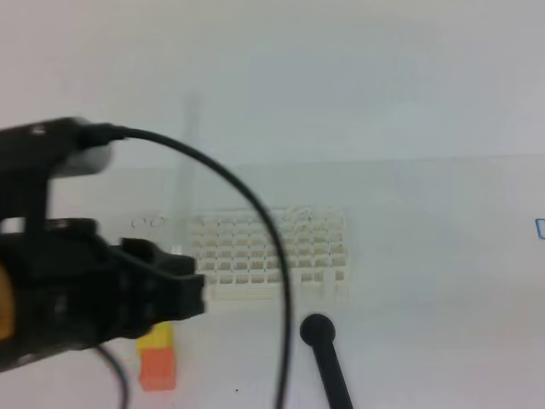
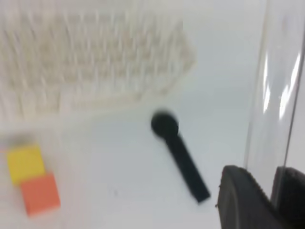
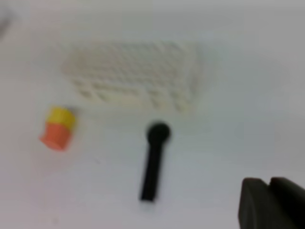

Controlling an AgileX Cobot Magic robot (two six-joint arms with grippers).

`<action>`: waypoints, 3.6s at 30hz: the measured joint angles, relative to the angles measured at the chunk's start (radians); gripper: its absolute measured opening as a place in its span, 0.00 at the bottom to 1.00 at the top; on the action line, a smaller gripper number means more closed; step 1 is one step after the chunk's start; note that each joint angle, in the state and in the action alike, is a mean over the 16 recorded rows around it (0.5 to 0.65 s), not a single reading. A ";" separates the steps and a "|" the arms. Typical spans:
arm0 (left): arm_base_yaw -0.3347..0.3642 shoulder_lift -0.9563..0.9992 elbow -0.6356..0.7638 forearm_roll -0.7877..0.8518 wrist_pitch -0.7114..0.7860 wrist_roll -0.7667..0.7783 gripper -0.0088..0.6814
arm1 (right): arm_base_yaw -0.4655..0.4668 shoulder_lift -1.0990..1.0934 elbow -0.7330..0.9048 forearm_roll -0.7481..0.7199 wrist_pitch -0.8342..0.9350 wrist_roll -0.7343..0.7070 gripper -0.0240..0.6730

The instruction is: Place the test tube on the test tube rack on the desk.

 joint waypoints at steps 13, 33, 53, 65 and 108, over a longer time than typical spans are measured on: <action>0.002 -0.455 0.409 0.291 -0.552 -0.095 0.01 | 0.024 0.220 -0.052 0.691 -0.051 -0.729 0.11; 0.002 -0.458 0.492 0.430 -0.789 -0.144 0.01 | 0.663 0.732 -0.419 0.939 -0.275 -1.097 0.27; 0.002 -0.458 0.492 0.430 -0.797 -0.142 0.01 | 0.772 0.917 -0.595 1.201 -0.345 -1.237 0.55; 0.002 -0.458 0.492 0.430 -0.788 -0.142 0.01 | 0.778 0.978 -0.651 1.202 -0.289 -1.205 0.52; 0.002 -0.458 0.491 0.426 -0.648 -0.178 0.36 | 0.777 1.028 -0.681 1.193 -0.273 -1.210 0.22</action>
